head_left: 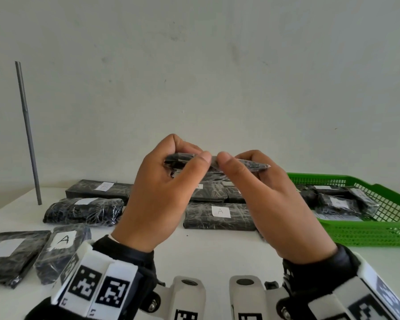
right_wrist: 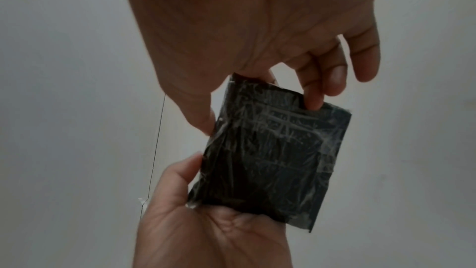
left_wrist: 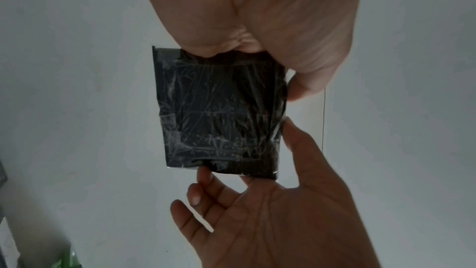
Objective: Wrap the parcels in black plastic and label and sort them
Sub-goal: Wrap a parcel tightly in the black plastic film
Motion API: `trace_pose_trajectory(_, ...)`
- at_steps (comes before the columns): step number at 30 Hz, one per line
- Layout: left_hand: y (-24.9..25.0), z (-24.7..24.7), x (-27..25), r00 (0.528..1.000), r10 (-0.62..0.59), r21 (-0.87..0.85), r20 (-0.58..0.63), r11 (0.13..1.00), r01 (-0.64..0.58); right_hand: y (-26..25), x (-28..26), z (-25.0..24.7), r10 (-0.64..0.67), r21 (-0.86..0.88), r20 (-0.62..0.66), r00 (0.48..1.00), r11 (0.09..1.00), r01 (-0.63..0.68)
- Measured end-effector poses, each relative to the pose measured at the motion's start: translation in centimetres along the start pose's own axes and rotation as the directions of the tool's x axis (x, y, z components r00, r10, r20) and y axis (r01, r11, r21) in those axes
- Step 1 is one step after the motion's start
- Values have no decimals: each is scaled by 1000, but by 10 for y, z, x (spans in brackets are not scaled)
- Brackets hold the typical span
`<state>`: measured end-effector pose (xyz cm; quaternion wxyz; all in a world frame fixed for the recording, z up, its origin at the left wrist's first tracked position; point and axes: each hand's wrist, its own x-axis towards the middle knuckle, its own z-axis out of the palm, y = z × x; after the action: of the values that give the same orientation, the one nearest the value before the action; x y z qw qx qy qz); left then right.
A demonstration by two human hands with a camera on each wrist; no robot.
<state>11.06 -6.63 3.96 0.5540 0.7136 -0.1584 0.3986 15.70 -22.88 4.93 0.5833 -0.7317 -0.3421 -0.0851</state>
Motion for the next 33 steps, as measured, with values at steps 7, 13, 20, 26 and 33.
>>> trace_pose_trajectory(7, -5, -7, 3, 999, -41, -194, -6, 980, 39, 4, 3, 0, 73, 142, -13, 997, 987, -71)
trace_pose_trajectory(13, -12, -6, 3, 983, -185, -79, -10, 980, 184, 12, 10, 5, 168, 423, -89, 982, 899, -116)
trace_pose_trajectory(20, -6, -6, 7, 928, -370, -132, -30, 922, 363, 15, 10, -3, 130, 309, -112, 985, 947, -90)
trace_pose_trajectory(26, -6, -13, 8, 929, -370, -23, 11, 929, 370, 18, 11, -5, 95, 179, -150, 984, 982, -68)
trace_pose_trajectory(33, -1, -36, 8, 903, -370, 234, 219, 918, 319, 25, 15, -21, 89, -9, -98, 991, 996, -90)
